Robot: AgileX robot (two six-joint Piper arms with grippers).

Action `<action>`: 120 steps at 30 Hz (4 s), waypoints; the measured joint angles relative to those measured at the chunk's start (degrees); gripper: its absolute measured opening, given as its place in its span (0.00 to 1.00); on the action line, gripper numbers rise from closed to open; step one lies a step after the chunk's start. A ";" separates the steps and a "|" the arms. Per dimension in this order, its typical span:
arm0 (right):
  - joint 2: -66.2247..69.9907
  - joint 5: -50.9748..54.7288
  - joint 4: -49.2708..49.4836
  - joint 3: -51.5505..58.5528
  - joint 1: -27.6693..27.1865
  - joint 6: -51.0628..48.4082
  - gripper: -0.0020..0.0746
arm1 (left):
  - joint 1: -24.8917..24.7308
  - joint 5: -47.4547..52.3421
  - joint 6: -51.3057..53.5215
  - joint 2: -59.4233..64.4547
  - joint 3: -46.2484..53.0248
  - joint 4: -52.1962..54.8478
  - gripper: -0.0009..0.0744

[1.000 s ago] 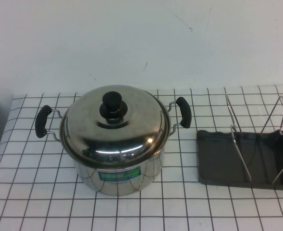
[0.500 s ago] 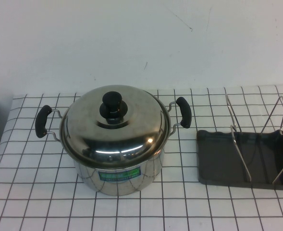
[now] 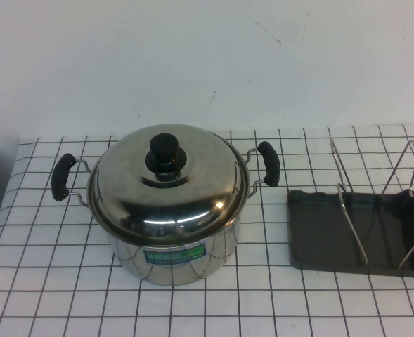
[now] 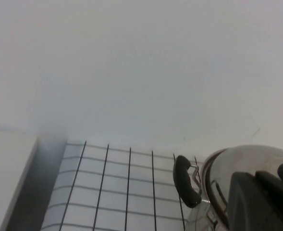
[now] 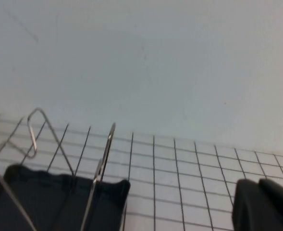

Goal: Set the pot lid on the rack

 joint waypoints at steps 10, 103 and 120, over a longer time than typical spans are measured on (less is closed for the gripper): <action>1.49 9.52 13.51 1.27 0.00 -29.98 0.02 | -2.38 5.46 27.34 29.30 -19.54 -18.79 0.01; 1.62 7.32 19.09 6.26 0.00 -31.65 0.02 | -26.34 -26.91 67.27 65.70 -25.82 -59.23 0.79; 1.62 7.32 19.09 6.26 0.00 -31.65 0.02 | -26.34 -26.79 67.03 66.18 -26.02 -58.11 0.79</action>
